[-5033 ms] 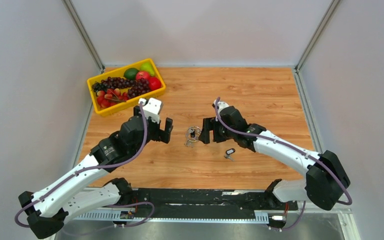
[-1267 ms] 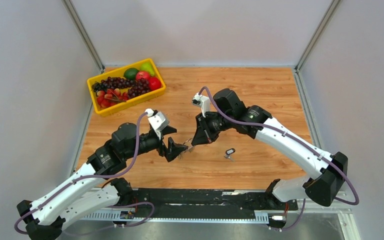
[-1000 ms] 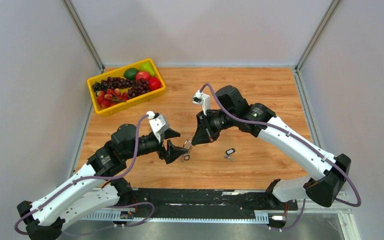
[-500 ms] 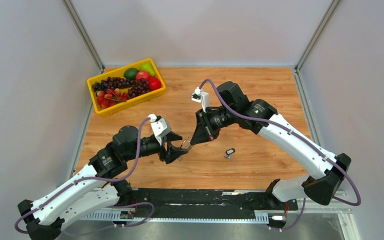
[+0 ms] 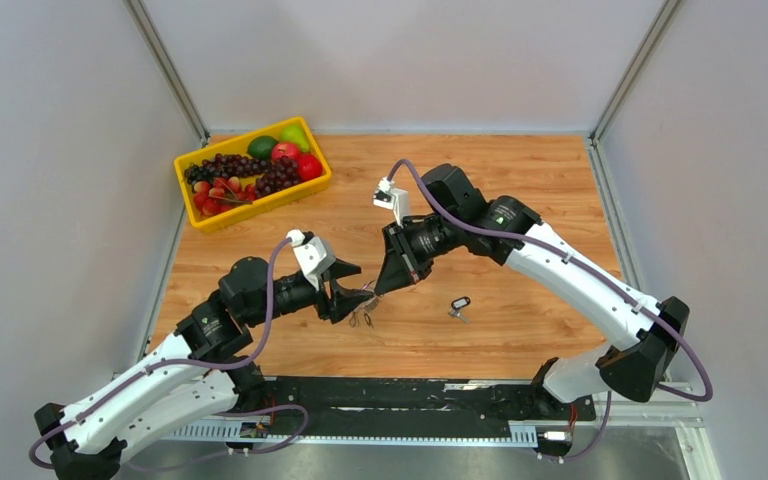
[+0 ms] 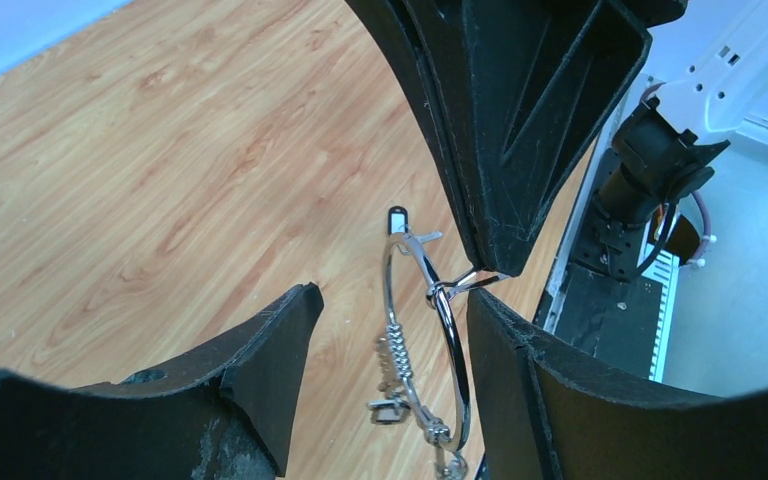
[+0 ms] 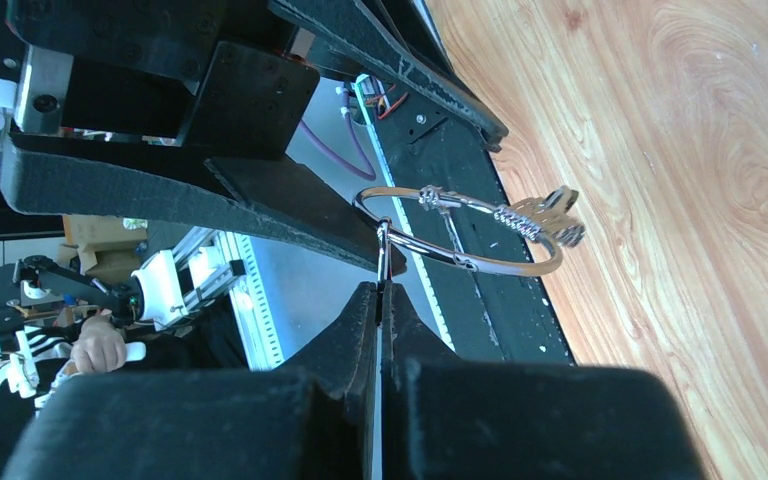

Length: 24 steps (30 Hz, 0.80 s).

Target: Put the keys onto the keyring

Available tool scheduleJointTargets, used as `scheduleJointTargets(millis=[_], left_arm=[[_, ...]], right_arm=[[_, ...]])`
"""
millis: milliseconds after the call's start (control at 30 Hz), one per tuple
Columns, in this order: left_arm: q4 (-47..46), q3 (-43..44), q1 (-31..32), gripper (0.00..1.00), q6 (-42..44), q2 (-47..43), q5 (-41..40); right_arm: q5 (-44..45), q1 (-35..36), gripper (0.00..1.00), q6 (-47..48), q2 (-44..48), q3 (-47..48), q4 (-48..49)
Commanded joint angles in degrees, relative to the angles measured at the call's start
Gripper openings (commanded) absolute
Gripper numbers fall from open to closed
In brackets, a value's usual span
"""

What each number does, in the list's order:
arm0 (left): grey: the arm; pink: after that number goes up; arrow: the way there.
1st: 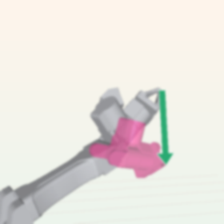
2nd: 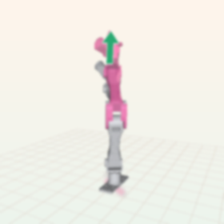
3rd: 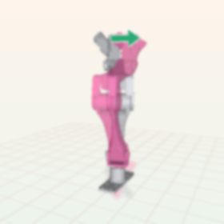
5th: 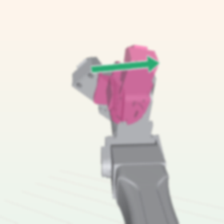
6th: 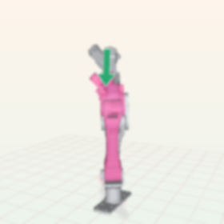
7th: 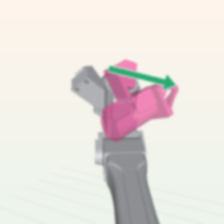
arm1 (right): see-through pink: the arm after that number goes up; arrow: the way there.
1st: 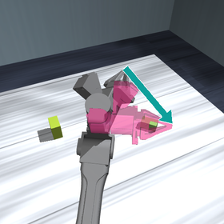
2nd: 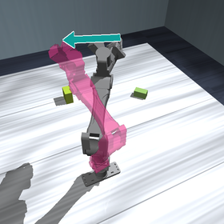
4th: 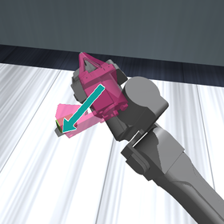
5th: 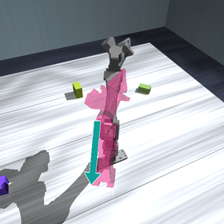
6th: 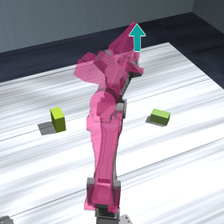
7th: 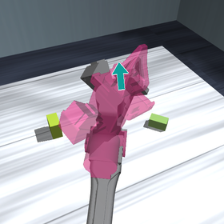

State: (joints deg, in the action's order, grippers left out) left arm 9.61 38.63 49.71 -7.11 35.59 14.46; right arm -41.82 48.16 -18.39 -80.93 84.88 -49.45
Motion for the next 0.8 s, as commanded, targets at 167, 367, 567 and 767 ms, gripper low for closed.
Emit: scheduleJointTargets(millis=[167, 367, 567, 767], left_arm=[[-4.3, -0.3, 0.8, 0.61, 2.2, 0.4, 0.3], [-5.3, -0.7, 0.9, 0.47, 3.3, 0.4, 0.6], [-7.2, -1.5, 1.0, 0.18, 4.5, -0.9, -0.7], [-10.0, -2.9, 1.4, 0.01, 4.7, -3.0, -1.7]], right_arm=[[-4.3, 1.0, 0.00, -4.0, -2.2, 5.7, 0.9], [-4.8, 1.5, 0.00, -5.2, -3.6, 7.5, 0.7], [-5.2, 1.9, 0.00, -6.0, -4.2, 8.1, 0.6], [-5.6, 2.1, 0.03, -6.2, -4.7, 9.0, 0.2]])
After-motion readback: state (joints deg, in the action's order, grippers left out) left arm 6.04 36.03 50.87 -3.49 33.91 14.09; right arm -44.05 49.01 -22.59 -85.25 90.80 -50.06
